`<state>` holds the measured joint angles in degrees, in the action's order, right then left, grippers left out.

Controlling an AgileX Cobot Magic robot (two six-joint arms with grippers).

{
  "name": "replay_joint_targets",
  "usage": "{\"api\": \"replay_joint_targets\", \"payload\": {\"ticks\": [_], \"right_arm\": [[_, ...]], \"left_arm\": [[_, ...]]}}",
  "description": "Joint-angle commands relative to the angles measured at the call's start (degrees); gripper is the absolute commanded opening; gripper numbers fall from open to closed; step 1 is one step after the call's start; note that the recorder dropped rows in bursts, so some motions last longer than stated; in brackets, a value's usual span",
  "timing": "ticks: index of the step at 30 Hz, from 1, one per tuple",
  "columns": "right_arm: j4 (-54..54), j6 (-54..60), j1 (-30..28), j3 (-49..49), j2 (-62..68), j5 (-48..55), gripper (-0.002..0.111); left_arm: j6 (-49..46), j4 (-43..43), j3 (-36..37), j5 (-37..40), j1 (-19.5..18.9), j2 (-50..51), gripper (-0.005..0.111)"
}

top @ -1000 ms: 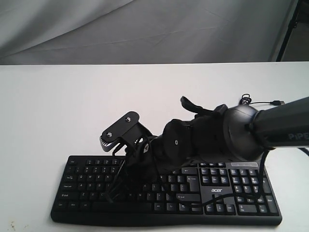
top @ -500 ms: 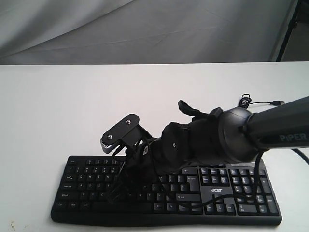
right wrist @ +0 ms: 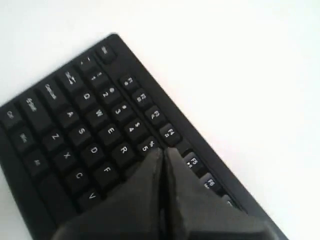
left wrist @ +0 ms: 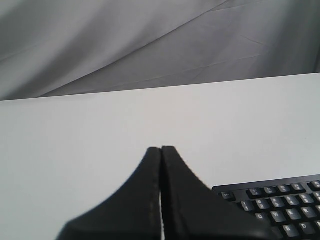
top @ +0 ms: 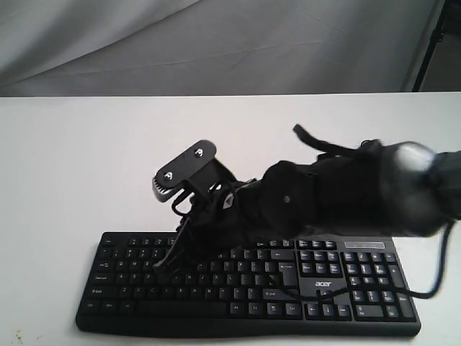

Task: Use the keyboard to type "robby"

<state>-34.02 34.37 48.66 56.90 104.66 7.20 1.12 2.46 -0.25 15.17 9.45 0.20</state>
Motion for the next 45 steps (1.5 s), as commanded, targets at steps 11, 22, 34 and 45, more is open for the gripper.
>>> {"api": "replay_joint_targets", "payload": {"ticks": [11, 22, 34, 45], "right_arm": [[-11.79, 0.04, -0.18, -32.40, -48.99, -18.50, 0.000], [-12.68, 0.04, -5.83, -44.91, -70.28, -27.62, 0.000], [-12.54, -0.07, -34.82, -46.10, -85.43, -1.75, 0.000], [4.22, -12.51, -34.82, -48.57, -84.88, -9.95, 0.000]], "left_arm": [[0.16, 0.27, 0.25, -0.42, 0.36, -0.20, 0.000], [0.16, 0.27, 0.25, -0.42, 0.36, -0.20, 0.000], [0.16, 0.27, 0.25, -0.42, 0.36, -0.20, 0.000], [0.16, 0.27, 0.25, -0.42, 0.36, -0.20, 0.000]]}}
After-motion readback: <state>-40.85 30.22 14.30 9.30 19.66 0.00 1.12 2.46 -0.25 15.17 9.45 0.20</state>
